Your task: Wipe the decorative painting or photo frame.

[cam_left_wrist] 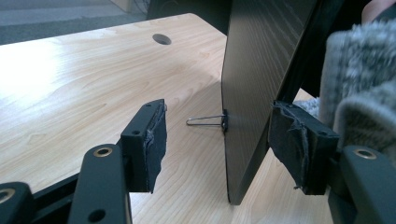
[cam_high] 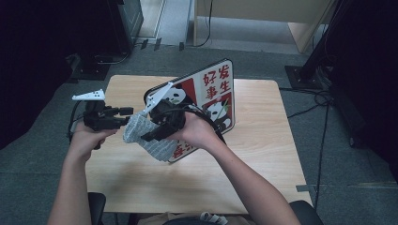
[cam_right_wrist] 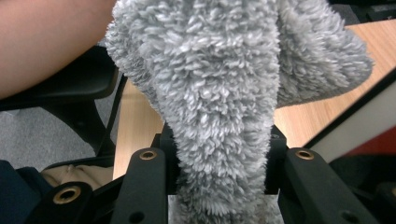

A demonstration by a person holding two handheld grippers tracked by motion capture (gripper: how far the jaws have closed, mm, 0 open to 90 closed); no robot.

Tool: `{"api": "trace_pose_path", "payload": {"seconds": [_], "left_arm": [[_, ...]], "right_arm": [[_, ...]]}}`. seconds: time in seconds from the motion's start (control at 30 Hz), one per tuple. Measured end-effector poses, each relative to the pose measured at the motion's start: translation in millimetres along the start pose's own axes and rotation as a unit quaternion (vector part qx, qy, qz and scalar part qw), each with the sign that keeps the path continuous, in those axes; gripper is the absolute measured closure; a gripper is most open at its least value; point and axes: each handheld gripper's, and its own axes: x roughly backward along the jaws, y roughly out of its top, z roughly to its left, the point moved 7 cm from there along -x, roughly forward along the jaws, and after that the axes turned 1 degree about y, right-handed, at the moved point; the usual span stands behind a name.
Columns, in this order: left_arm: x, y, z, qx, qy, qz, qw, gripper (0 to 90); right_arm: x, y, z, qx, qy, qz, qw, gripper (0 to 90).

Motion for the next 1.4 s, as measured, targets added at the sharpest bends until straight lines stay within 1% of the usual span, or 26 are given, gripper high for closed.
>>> {"api": "trace_pose_path", "payload": {"seconds": [0.17,0.23,0.4,0.47,0.6,0.7,0.77,0.9,1.0,1.13,1.17,1.27,1.4], "left_arm": [[4.3,-1.7,2.3,0.002,0.004,-0.005,1.0000,37.4],[6.9,-1.7,2.4,0.000,0.008,-0.012,0.9999,37.5],[10.5,-3.9,3.9,0.006,0.012,-0.013,0.9998,37.6],[10.9,-4.5,4.3,0.008,0.013,-0.014,0.9998,37.6],[11.2,-5.2,3.5,0.010,0.013,-0.014,0.9998,37.6],[11.7,-5.2,3.7,0.010,0.013,-0.015,0.9998,37.6],[11.7,-5.2,3.9,0.010,0.013,-0.015,0.9998,37.6],[11.6,-5.2,3.6,0.008,0.012,-0.015,0.9998,37.6],[11.9,-5.3,3.7,0.007,0.014,-0.014,0.9998,37.6],[12.6,-4.7,3.4,0.006,0.014,-0.017,0.9997,37.6],[12.5,-4.8,3.5,0.006,0.014,-0.017,0.9997,37.6],[12.2,-5.4,3.9,0.007,0.014,-0.015,0.9998,37.7],[11.8,-5.1,3.2,0.006,0.014,-0.016,0.9998,37.7]], "right_arm": [[1.8,10.1,-4.6,0.001,-0.001,-0.005,1.0000,64.1],[3.1,12.9,-6.6,0.000,-0.002,-0.009,1.0000,63.8],[10.5,21.9,-13.3,-0.016,-0.001,-0.022,0.9996,63.9],[12.7,25.7,-16.0,-0.016,-0.006,-0.022,0.9996,63.9],[14.6,31.1,-19.2,-0.018,-0.007,-0.024,0.9995,63.9],[17.2,33.9,-22.1,-0.031,-0.008,-0.034,0.9989,63.9],[19.2,33.5,-24.0,-0.034,-0.010,-0.036,0.9987,63.9],[23.9,31.4,-27.8,-0.050,-0.014,-0.039,0.9979,63.9],[26.1,28.1,-29.3,-0.062,-0.006,-0.044,0.9971,63.9],[27.0,22.2,-32.3,-0.072,-0.009,-0.046,0.9963,64.0],[27.0,21.0,-32.9,-0.072,-0.008,-0.047,0.9963,64.0],[26.2,17.3,-33.5,-0.082,-0.005,-0.046,0.9955,64.1],[24.7,14.1,-32.9,-0.083,-0.006,-0.045,0.9955,64.1]]}}
